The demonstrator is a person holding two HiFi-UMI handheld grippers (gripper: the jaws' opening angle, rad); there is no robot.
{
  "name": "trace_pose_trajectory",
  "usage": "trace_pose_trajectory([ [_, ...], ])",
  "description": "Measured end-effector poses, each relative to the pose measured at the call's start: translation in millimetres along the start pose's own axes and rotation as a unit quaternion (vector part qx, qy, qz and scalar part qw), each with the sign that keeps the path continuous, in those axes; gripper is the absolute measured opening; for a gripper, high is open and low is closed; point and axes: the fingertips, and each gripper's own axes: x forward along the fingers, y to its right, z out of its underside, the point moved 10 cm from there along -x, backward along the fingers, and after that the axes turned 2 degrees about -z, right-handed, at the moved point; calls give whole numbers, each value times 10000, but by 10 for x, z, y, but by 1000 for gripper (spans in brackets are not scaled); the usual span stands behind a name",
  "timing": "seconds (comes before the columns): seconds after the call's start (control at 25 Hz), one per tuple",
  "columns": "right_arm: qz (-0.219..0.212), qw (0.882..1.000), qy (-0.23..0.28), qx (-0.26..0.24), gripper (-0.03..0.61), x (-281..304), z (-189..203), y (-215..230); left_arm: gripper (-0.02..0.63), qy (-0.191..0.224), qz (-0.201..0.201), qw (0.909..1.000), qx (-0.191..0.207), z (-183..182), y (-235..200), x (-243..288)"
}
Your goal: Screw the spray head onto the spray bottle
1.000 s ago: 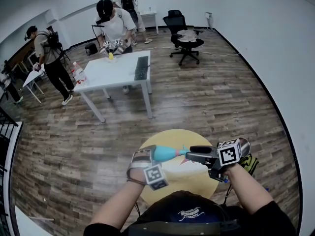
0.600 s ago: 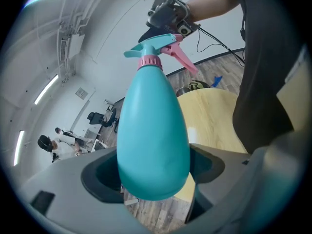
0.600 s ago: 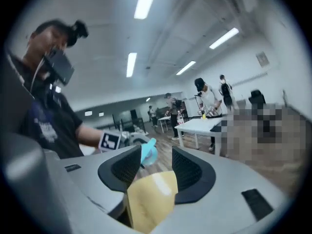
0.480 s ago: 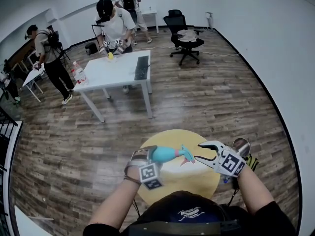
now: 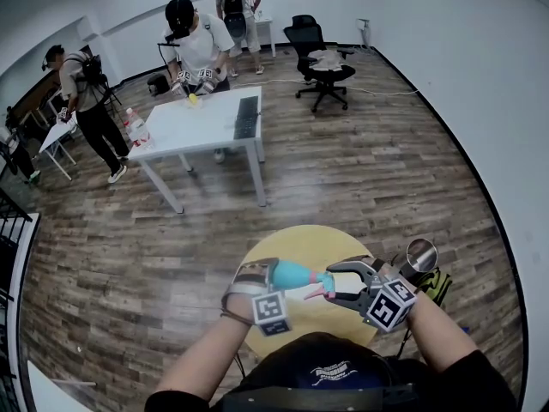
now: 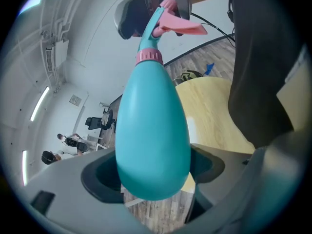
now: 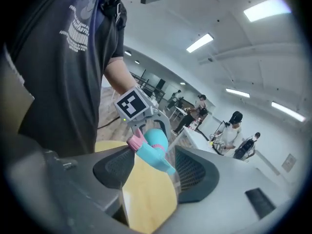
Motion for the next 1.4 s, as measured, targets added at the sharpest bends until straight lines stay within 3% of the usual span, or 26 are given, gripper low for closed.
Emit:
trace_pose_trajectory([
  [0.12, -196, 9951, 202, 947, 213, 3, 13, 56, 411, 0, -92, 9999, -63, -42, -9, -23],
  [0.28, -231, 9735, 374, 2243, 216, -10, 54, 191, 411, -31, -122, 9999, -106, -40, -11, -30],
  [0.44, -307, 9483, 458, 3125, 218, 16, 92, 262, 411, -110, -139, 9998, -88, -36, -1, -13],
  [0.56, -345, 9256, 475, 3740, 221, 11, 148, 270, 410, -238, -286, 9993, 9, -68, 15, -17],
  [0.72, -404, 8806, 656, 4676, 224, 24, 218, 277, 410, -426, -548, 9975, 125, -85, 29, -37],
  [0.76, -404, 8764, 699, 4748, 224, 22, 226, 279, 410, -423, -523, 9977, 108, -85, 35, -40],
  [0.8, -390, 8808, 716, 4664, 224, 16, 221, 276, 410, -396, -460, 9981, 72, -85, 40, -43],
  [0.84, -352, 8952, 706, 4385, 221, 8, 196, 263, 410, -344, -359, 9988, 20, -81, 46, -44],
  [0.88, -280, 9174, 673, 3913, 202, 0, 149, 237, 410, -273, -219, 9994, -38, -74, 57, -41],
  [0.96, -59, 9645, 522, 2587, 156, 10, 20, 141, 411, -88, 149, 9998, -93, -48, 123, 15],
  [1.04, 102, 9907, 194, 1340, 122, 77, -59, 16, 411, 45, 437, 9990, 12, -36, 211, 115],
  [1.08, 113, 9945, 72, 1039, 73, 111, -63, -20, 410, 57, 495, 9987, 86, -43, 223, 138],
  [1.16, 96, 9911, 133, 1320, 71, 111, -10, 8, 410, 87, 490, 9987, 124, -57, 200, 138],
  [1.28, 44, 9641, 541, 2598, 91, 13, 100, 141, 407, 64, 134, 9998, 157, -89, 149, 138],
  [1.4, -43, 9370, 714, 3419, 109, 13, 180, 197, 403, -150, -471, 9979, 431, -84, 110, 209],
])
